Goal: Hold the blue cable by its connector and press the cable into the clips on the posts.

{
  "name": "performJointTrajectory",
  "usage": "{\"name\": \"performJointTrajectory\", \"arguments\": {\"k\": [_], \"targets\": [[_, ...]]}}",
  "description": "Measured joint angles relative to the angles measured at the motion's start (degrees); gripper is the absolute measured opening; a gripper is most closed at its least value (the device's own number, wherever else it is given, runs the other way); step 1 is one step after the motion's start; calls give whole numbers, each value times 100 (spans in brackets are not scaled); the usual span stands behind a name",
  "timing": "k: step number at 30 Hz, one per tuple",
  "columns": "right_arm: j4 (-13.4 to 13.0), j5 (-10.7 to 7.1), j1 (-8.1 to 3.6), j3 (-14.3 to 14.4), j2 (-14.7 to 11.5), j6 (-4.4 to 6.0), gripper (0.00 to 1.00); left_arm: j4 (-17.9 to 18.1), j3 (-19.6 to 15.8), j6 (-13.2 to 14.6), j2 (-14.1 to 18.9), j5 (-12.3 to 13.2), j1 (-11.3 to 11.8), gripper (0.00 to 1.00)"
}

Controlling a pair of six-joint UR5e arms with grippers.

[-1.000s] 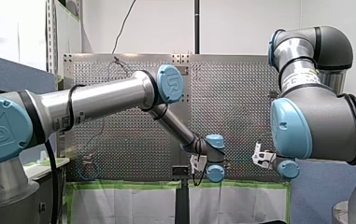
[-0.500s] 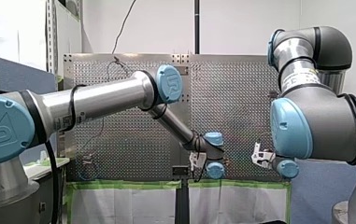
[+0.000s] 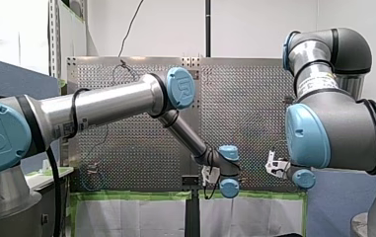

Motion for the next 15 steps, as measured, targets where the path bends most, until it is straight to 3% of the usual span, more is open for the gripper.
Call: {"name": "performJointTrajectory", "arguments": {"k": [10, 15], "targets": [[-1, -25, 12, -33, 7, 8, 0, -417, 446, 74, 3, 67, 60, 0], [2, -27, 13, -37, 13, 9, 0, -624, 539, 150, 5, 60, -18, 0]]}}
